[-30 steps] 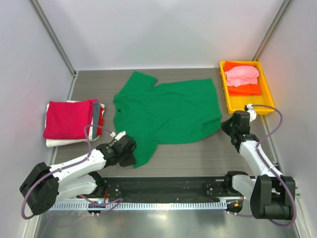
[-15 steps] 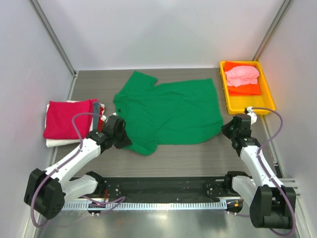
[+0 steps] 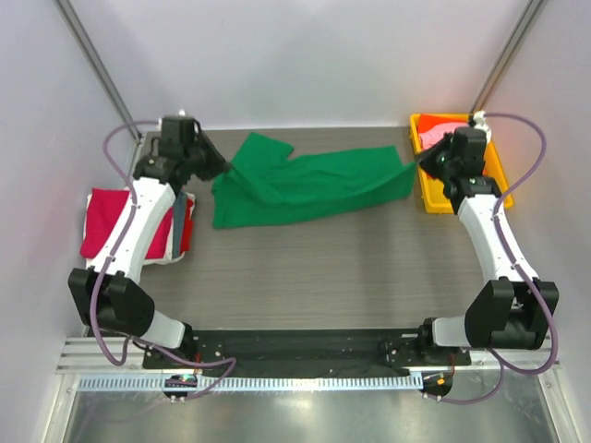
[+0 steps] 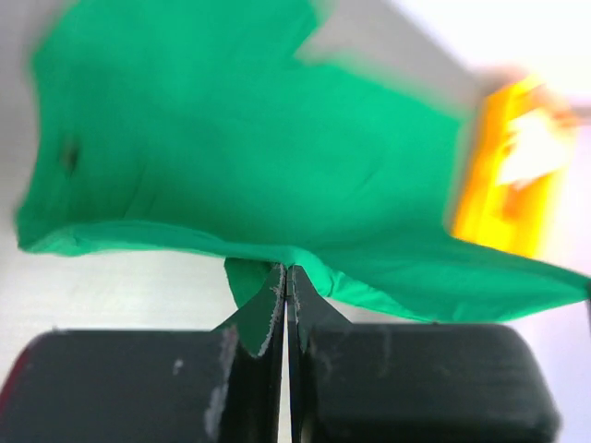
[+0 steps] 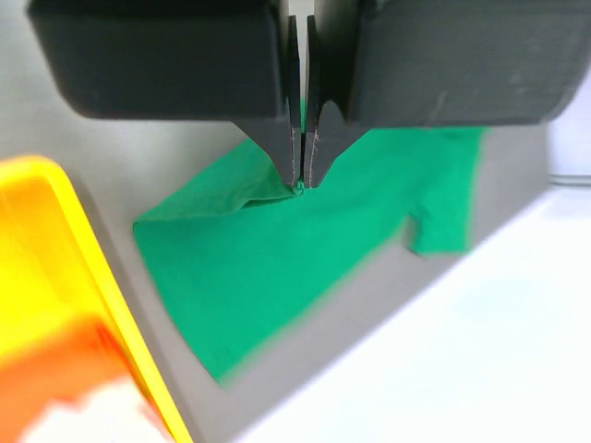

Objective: Fold and stack the t-shirts
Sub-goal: Flatten the tshirt out

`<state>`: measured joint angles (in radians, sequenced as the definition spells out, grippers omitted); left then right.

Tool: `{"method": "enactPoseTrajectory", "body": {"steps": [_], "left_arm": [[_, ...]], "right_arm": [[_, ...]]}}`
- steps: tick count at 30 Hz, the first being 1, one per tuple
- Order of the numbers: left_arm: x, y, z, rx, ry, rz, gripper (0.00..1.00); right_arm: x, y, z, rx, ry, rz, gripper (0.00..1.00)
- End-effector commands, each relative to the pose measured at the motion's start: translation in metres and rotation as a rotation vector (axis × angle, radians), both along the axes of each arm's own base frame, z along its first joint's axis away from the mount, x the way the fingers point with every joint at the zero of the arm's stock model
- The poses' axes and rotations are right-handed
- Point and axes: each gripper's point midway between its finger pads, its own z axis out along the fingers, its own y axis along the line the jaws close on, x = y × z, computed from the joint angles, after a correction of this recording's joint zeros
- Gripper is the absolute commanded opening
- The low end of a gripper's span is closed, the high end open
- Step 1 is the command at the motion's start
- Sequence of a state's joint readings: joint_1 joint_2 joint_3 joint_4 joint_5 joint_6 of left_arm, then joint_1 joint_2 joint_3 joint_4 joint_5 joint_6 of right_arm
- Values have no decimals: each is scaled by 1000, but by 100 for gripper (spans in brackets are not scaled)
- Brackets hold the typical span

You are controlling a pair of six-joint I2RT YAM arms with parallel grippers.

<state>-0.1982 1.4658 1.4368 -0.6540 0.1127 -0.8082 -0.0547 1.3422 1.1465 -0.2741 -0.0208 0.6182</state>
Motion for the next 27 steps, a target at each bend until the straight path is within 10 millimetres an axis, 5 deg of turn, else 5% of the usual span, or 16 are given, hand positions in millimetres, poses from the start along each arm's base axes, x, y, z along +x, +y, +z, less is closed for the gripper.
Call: {"method": "enactPoseTrajectory", "body": {"steps": [1, 5, 8, 12, 15, 16, 22, 25, 27], "left_arm": [[17, 6, 83, 2, -175, -14, 0], [18, 6, 118, -9, -239, -38, 0], [-6, 10, 154, -12, -331, -56, 0], [-58, 24, 223, -27, -551, -17, 0], [-115, 36, 284, -67, -764, 11, 0], [-143, 42, 308, -82, -851, 23, 0], [-221, 63, 389, -109, -1150, 75, 0], [-230, 70, 409, -103, -1201, 105, 0], [-217, 70, 413, -99, -1185, 118, 0]], "right_arm": [[17, 5, 75, 1, -140, 45, 1], [12, 11, 91, 9, -156, 80, 1], [-12, 23, 112, 20, -208, 146, 1], [-76, 34, 173, 0, -389, 190, 1], [-116, 32, 214, -31, -522, 169, 1], [-144, 29, 243, -49, -615, 139, 1], [-243, 8, 334, -115, -916, -15, 1], [-260, -1, 350, -124, -964, -79, 1], [-260, -5, 354, -125, -968, -99, 1]]}}
